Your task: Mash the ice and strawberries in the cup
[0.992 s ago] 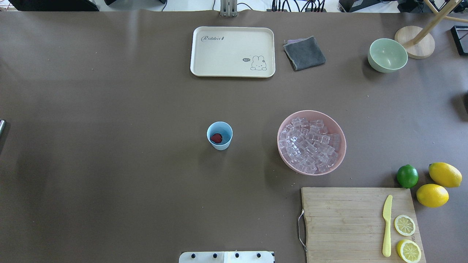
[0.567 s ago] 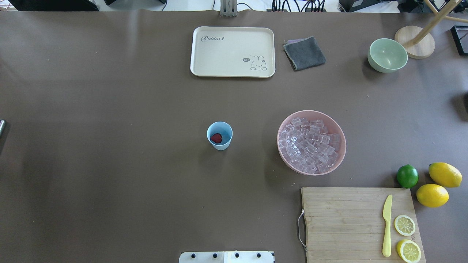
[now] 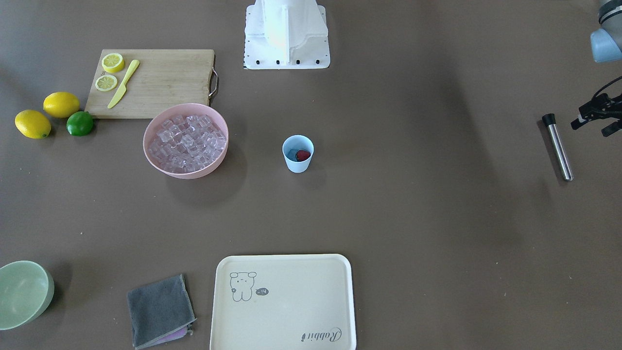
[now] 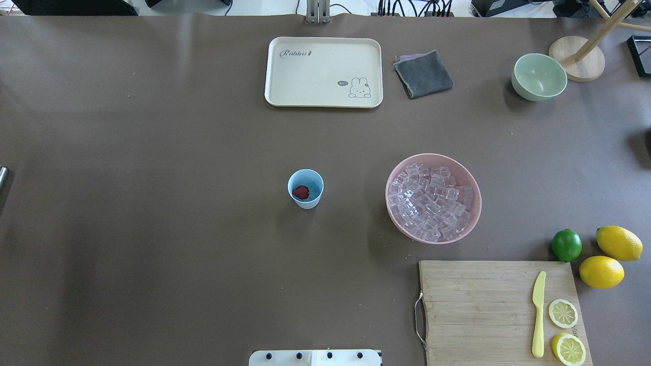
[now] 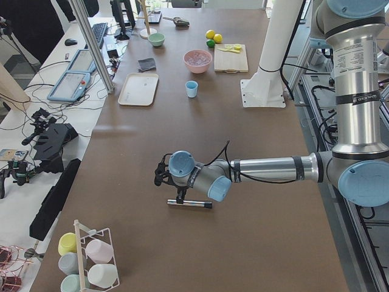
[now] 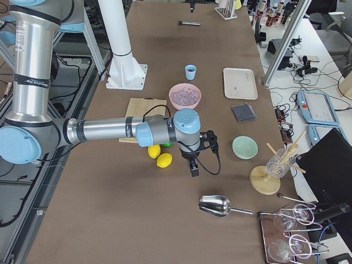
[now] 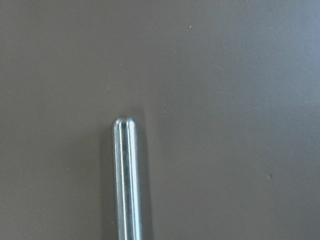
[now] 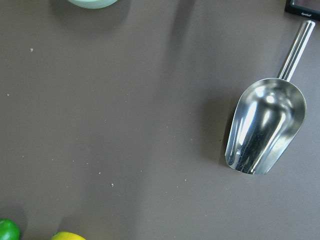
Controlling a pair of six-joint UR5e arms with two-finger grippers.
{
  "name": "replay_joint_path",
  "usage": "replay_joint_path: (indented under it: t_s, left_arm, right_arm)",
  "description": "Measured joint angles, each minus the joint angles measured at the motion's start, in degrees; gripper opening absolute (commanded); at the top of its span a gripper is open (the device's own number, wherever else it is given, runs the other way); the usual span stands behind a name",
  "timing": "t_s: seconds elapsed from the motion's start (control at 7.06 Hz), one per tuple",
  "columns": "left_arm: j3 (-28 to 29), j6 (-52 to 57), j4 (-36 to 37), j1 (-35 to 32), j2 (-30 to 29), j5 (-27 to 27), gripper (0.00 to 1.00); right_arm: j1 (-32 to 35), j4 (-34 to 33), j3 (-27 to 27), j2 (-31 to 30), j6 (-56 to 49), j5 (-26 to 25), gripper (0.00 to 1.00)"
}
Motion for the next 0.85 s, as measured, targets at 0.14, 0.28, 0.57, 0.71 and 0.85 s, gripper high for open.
replay_joint_path:
  t_s: [0.14, 0.28, 0.57, 0.71, 0.85]
  left_arm:
    - [-1.2, 3.2, 3.2, -3.6, 0.3, 0.1, 0.99]
    - [-2.1, 4.6, 4.9, -7.0, 1.2, 0.6, 0.99]
    - [-4.3, 5.3, 5.5, -10.9, 4.0, 1.3, 0.99]
    - [-4.8, 5.8, 5.4, -11.3, 4.2, 1.5, 0.99]
    - [-5.4, 6.6, 5.2, -11.6, 4.2, 1.8, 0.99]
  right_arm:
    - [0.0, 0.1, -0.2, 0.1, 0.2, 0.0, 1.00]
    - [0.0, 0.2, -0.4, 0.4, 0.4, -0.1, 1.00]
    - [0.0, 0.2, -1.1, 1.2, 0.4, -0.2, 1.00]
    - [0.0, 0.2, -1.6, 1.5, 0.3, -0.3, 1.00]
    - [0.0, 0.2, -1.9, 1.9, 0.2, -0.4, 1.00]
